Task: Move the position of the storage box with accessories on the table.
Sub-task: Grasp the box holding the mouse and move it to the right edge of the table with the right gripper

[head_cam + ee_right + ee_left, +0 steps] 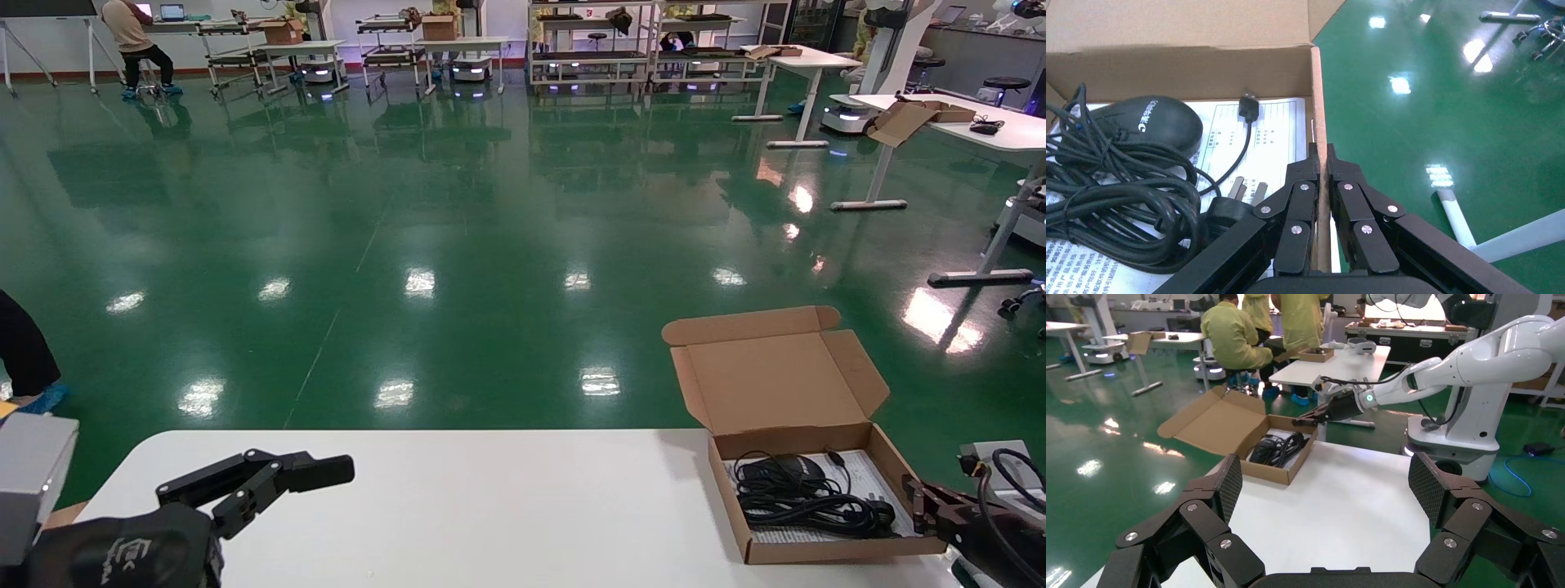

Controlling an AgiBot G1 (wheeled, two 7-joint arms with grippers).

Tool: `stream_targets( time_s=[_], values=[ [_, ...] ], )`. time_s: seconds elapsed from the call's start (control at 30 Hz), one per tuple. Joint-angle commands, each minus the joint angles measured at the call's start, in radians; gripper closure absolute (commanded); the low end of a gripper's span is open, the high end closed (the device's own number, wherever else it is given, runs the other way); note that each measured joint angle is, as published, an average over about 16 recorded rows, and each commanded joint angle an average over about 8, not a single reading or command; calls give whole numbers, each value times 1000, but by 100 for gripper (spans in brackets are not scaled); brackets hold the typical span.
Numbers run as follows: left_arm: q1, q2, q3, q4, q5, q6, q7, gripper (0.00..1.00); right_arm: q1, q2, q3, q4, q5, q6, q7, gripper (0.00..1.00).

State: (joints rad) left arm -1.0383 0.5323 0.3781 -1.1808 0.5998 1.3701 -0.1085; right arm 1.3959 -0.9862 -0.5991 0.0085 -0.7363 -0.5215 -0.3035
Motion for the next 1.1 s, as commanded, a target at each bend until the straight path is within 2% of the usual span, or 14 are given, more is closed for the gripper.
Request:
stream_targets(
  time_s=[0.03,0.6,1.1],
  values=[
    [0,0,0,0,0,0,0,0,-2,-2,-1,0,-2,1,-7,100],
    [0,0,0,0,0,0,0,0,17,10,-15,12,-22,-31,-49,100],
    [0,0,0,0,0,0,0,0,8,20,13,12,16,-51,-119,100]
  ],
)
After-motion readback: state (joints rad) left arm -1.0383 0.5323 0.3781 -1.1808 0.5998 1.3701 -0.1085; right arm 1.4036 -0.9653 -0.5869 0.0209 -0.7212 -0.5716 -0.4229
